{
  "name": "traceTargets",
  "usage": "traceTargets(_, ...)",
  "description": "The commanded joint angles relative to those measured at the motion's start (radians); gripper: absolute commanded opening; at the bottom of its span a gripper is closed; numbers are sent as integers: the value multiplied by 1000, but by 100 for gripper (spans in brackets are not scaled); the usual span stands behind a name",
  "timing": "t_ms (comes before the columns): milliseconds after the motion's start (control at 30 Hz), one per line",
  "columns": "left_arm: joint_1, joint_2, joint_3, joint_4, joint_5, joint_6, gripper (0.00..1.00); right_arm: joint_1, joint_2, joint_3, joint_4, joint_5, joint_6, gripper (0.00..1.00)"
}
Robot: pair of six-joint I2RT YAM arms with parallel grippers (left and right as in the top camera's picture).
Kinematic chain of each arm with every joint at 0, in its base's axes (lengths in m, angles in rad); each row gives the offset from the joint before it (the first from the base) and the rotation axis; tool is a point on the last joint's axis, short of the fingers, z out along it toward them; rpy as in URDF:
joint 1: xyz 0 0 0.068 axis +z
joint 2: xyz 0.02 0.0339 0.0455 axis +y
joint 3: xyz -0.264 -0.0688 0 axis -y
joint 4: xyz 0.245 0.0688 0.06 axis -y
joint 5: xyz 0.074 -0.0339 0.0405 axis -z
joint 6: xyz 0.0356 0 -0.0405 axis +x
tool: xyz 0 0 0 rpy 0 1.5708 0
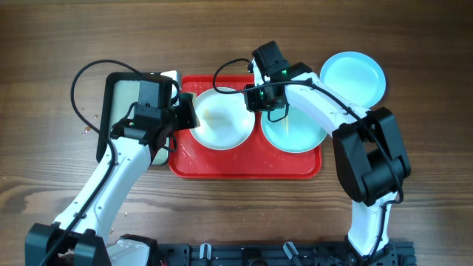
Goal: Clean dirty plates on tray and stack at the side
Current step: 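Move the sponge with the left gripper onto the held white plate, then scrub the white plate surface with the sponge in the left gripper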
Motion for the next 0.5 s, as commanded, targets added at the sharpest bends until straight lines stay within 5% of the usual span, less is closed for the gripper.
traceTargets(0, -11, 43, 2, 17, 30, -19, 4, 4, -6, -10, -10, 31, -21, 18)
traceTargets(467, -56, 138, 1, 51, -16, -19, 4, 10, -2, -49, 16, 31, -21, 5)
